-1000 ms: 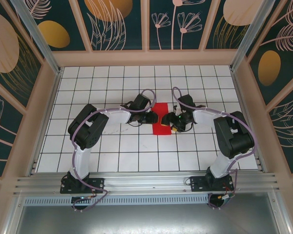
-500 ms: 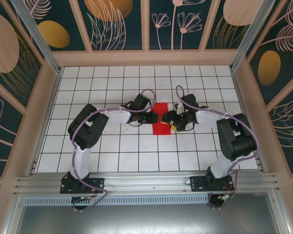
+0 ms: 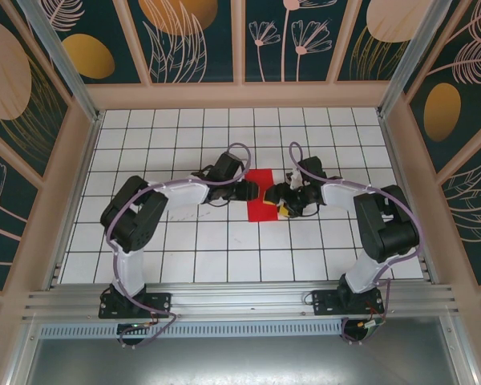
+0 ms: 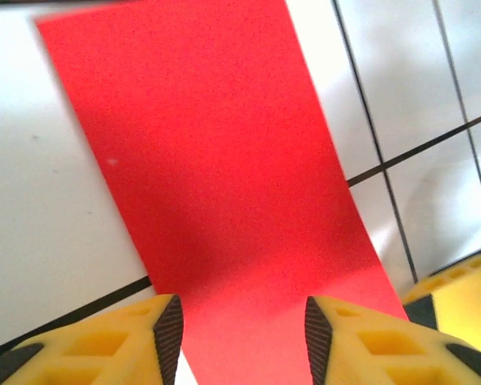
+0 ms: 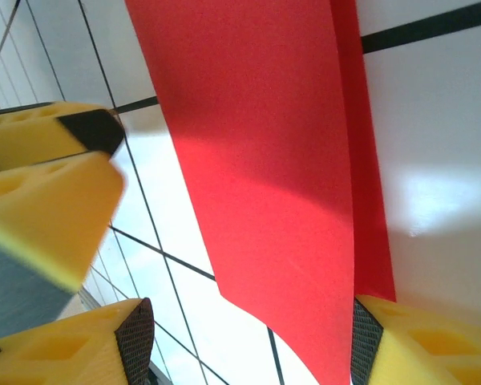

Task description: Fold a paper plane with a square sheet of paper (fold left side to right side)

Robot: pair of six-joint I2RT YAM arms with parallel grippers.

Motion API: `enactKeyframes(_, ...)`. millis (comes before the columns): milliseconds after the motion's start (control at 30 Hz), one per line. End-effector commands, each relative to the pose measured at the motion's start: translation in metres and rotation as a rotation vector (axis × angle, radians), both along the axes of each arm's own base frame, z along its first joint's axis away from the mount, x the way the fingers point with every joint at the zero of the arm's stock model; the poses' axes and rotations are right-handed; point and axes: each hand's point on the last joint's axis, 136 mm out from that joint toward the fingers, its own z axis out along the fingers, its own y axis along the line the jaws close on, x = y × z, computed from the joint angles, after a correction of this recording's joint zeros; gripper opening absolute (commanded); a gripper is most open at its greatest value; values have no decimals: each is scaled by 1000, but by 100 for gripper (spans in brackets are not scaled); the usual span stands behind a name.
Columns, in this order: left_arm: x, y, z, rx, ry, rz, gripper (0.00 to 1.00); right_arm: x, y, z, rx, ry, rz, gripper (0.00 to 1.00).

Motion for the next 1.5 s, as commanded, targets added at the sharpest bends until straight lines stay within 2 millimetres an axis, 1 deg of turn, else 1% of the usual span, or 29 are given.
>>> enactKeyframes(0,10,11,46,-28,-158,40,52,4,4,2,56,10,-4,65)
enactKeyframes(67,5,18,63,-46,-219,42,53,8,5,3,58,7,-3,65)
enactKeyframes(100,2,22,76,-62,-256,38,53,9,5,3,58,5,-4,65)
enactKeyframes(133,-3,25,83,-73,-282,29,53,12,5,4,59,1,-5,65)
enactKeyframes(233,-23,35,90,-99,-331,-11,55,21,5,6,65,-6,-9,65)
enactKeyframes(333,-46,34,99,-125,-375,-71,57,30,8,10,77,-13,-5,65)
enactKeyframes(400,-63,26,100,-104,-396,-121,59,35,10,15,92,-22,-2,65)
enactKeyframes(533,-95,3,95,-70,-417,-216,62,43,14,22,112,-33,3,65)
enactKeyframes(600,-104,-8,91,-46,-423,-245,62,46,16,26,125,-35,3,65)
enactKeyframes(700,-111,-25,84,-3,-430,-278,64,50,19,31,141,-41,5,65)
enactKeyframes(867,-117,-53,64,104,-431,-327,67,54,22,37,158,-46,12,65)
enactKeyframes(900,-120,-54,53,140,-425,-335,68,54,22,38,160,-45,12,65)
enactKeyframes(933,-117,-63,58,145,-441,-336,68,54,23,38,160,-45,13,65)
enactKeyframes(1033,-114,-71,42,231,-452,-337,71,55,23,39,159,-46,12,65)
enactKeyframes(1267,-91,-69,14,425,-475,-270,75,54,22,37,156,-41,10,65)
enactKeyframes(1333,-87,-68,9,461,-480,-253,76,53,22,35,152,-37,11,65)
enactKeyframes(1467,-78,-64,5,511,-501,-220,76,53,21,34,147,-35,8,65)
